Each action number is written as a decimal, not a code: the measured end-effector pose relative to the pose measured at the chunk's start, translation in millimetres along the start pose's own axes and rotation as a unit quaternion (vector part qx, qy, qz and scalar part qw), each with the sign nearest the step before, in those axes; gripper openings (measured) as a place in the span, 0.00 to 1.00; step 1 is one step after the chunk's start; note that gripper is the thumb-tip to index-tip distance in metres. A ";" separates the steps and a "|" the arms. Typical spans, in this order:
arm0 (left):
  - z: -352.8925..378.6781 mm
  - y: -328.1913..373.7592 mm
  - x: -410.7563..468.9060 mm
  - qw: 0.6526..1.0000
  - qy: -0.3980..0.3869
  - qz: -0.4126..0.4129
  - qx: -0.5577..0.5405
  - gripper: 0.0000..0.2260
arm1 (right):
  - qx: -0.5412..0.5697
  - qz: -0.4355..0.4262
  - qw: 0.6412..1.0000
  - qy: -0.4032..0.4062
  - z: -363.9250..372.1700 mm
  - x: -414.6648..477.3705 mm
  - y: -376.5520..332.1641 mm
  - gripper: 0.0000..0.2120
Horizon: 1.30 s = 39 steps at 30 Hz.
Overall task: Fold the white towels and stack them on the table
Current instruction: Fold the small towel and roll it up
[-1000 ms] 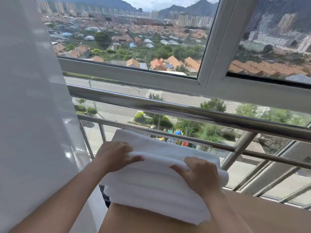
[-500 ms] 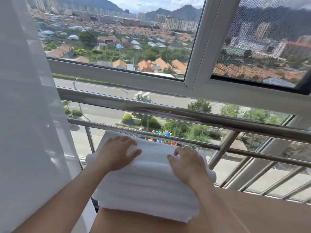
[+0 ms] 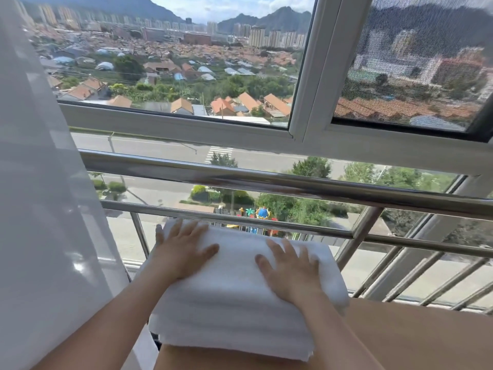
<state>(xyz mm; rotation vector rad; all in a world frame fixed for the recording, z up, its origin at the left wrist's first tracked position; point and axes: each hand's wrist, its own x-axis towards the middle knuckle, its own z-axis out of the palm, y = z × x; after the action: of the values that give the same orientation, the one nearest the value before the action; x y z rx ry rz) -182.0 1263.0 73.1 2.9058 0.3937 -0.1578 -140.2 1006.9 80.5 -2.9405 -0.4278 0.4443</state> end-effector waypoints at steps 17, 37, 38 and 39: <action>10.4 -11.6 25.4 0.988 0.155 0.006 -0.003 0.15 | -0.001 0.028 0.999 0.043 -12.9 33.0 4.0 0.24; 25.5 41.8 -16.4 0.993 0.035 0.110 -0.032 0.26 | 0.014 -0.075 0.995 0.069 0.7 15.8 -42.0 0.25; 29.0 39.3 -19.0 0.994 0.034 0.102 -0.013 0.28 | 0.004 -0.076 0.996 0.051 6.2 13.3 -40.0 0.26; 30.5 34.4 -21.7 0.995 0.036 0.091 0.002 0.29 | 0.001 -0.067 0.997 0.046 9.5 11.4 -34.1 0.28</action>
<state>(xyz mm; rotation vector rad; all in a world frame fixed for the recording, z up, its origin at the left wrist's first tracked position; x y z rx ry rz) -195.8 1218.6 52.8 2.9389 0.1367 -0.0261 -141.4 1043.6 74.4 -2.8933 -0.6081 0.2912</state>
